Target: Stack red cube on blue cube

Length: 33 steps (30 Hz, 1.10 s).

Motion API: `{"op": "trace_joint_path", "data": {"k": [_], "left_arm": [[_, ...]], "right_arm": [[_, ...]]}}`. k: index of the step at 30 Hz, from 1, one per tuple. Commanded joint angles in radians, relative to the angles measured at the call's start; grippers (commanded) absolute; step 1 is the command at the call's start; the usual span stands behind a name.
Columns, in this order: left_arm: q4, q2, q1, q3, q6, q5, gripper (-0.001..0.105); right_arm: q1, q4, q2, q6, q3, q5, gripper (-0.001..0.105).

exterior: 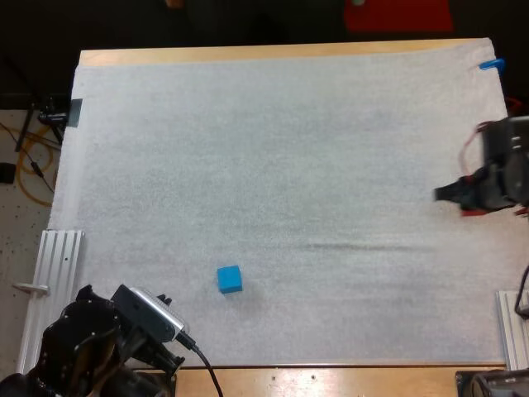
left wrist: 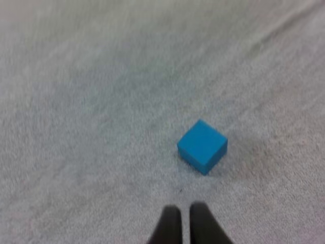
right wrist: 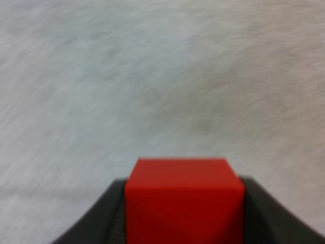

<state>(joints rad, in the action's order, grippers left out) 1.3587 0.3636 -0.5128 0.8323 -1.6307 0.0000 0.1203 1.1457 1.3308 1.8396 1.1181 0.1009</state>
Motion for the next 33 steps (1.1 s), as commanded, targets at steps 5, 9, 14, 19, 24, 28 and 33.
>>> {"op": "trace_joint_path", "data": {"k": [5,9,14,19,24,28,33], "left_arm": [[0.053,-0.024,-0.004,0.007,-0.063,-0.036,0.0],[0.064,-0.079,-0.004,0.007,-0.082,-0.067,0.0],[0.081,-0.142,-0.004,0.007,-0.1,-0.071,0.0],[0.081,-0.146,-0.004,0.007,-0.099,-0.067,0.0],[0.081,-0.146,-0.004,0.007,-0.099,-0.067,0.0],[0.081,-0.146,-0.004,0.007,-0.099,-0.067,0.0],[0.081,-0.146,-0.004,0.007,-0.099,-0.067,0.0]], "right_arm": [[0.218,0.021,-0.006,-0.087,0.008,0.0,0.016],[0.356,0.016,-0.006,-0.134,0.008,-0.001,0.016],[0.498,0.005,0.017,-0.194,0.041,-0.03,0.016],[0.592,0.005,0.092,-0.205,0.145,-0.059,0.016],[0.675,0.005,0.193,-0.2,0.271,-0.059,0.016],[0.735,0.005,0.295,-0.182,0.376,-0.061,0.016],[0.804,0.003,0.397,-0.179,0.494,-0.101,0.016]]}}
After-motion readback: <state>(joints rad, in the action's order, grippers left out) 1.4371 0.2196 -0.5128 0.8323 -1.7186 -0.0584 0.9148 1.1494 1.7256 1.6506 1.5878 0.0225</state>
